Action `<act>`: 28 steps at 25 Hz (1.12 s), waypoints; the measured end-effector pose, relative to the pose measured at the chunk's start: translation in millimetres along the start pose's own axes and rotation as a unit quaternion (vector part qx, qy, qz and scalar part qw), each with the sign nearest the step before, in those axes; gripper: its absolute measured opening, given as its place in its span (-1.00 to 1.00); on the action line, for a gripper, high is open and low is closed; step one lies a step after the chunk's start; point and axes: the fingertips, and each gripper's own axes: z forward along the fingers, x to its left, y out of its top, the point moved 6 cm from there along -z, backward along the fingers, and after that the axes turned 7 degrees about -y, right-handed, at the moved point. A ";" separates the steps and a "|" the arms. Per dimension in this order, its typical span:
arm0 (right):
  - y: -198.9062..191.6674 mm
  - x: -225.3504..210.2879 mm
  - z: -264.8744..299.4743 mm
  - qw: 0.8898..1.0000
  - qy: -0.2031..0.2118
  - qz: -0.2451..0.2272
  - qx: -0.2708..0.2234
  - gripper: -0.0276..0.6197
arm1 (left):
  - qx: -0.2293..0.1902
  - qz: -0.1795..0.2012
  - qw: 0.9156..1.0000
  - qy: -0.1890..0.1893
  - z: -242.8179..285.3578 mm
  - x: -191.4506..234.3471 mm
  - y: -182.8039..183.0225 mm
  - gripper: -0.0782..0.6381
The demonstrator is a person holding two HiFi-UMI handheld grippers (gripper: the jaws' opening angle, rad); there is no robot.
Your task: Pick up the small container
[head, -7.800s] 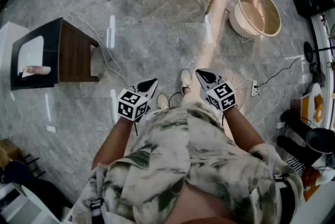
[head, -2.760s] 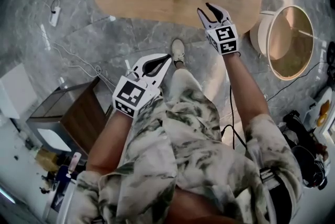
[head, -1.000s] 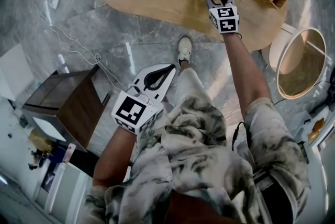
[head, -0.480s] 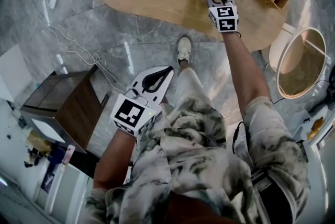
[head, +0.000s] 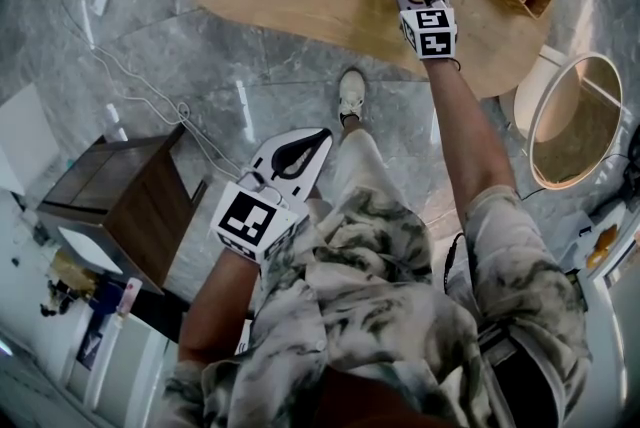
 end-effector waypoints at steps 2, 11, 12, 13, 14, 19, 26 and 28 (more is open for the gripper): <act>0.9 -0.5 -0.6 1.000 -0.005 0.005 0.006 -0.43 | 0.000 0.001 1.000 0.003 -1.9 -0.5 0.4 -0.72; 4.3 -4.9 -14.6 1.000 -0.012 0.021 0.020 -0.43 | -0.004 0.004 1.000 -0.001 -12.0 -6.9 -0.8 -0.72; 6.3 -5.6 -16.9 1.000 -0.011 0.021 0.019 -0.43 | -0.005 0.005 1.000 -0.002 -12.8 -7.8 -0.1 -0.72; 9.0 -6.1 -19.2 1.000 -0.011 0.019 0.018 -0.43 | -0.006 0.007 1.000 -0.003 -13.6 -8.8 0.9 -0.72; 11.9 -6.3 -21.8 1.000 -0.010 0.018 0.017 -0.43 | -0.008 0.009 1.000 -0.004 -14.7 -10.3 1.9 -0.72; 29.7 -5.5 -39.4 1.000 -0.005 0.011 0.009 -0.43 | -0.017 0.020 1.000 -0.009 -20.3 -19.2 6.2 -0.72; 62.0 -5.3 -66.5 1.000 0.002 -0.001 -0.008 -0.43 | -0.029 0.033 0.999 -0.018 -27.4 -33.9 16.7 -0.72; 69.4 -4.5 -73.4 1.000 0.003 -0.004 -0.010 -0.43 | -0.032 0.037 0.999 -0.020 -31.0 -37.0 19.5 -0.72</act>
